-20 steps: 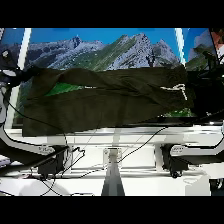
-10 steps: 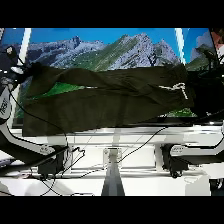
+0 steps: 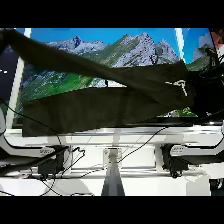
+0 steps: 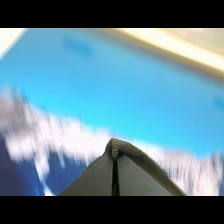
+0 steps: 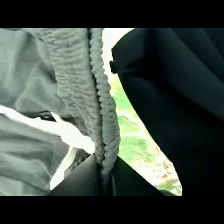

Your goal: Fold the clothes and pants, and hang the long-sleeved shirts on hangers.

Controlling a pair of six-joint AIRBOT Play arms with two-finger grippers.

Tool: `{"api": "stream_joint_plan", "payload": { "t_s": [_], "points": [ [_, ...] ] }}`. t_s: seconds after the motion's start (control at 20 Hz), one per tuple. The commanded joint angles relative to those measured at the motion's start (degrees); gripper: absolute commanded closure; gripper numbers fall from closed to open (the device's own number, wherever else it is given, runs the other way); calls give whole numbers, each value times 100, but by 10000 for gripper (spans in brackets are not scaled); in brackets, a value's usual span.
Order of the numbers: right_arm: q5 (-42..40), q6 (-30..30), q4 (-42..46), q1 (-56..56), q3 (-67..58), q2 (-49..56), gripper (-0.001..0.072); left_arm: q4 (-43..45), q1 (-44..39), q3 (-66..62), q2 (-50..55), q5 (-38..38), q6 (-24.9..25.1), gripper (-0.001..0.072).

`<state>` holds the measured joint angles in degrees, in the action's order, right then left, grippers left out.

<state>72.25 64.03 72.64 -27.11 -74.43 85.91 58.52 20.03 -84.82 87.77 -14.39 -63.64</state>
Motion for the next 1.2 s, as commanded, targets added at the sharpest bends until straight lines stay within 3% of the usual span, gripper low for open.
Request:
{"api": "stream_joint_plan", "payload": {
  "t_s": [0.0,0.25,0.35,0.65,1.0,1.15],
  "points": [
    [-136,0,20,2,-2,-2,683,885,79,-278,-772,-487,-2,693],
    [-133,0,22,2,-2,-2,683,2229,800,-39,-1016,-3912,-197,695],
    [-140,0,24,2,-2,-2,683,2798,1220,485,-1016,-4505,-262,695],
    [-358,0,-42,2,-2,0,683,2844,1932,2243,-719,-3965,-415,694],
    [-1360,0,-597,2,-2,20,683,2780,1821,2339,-258,-3711,-551,693],
    [-2168,0,-1156,7,-2,81,682,2553,1818,2339,-238,-3185,-999,693]
  ]
}}
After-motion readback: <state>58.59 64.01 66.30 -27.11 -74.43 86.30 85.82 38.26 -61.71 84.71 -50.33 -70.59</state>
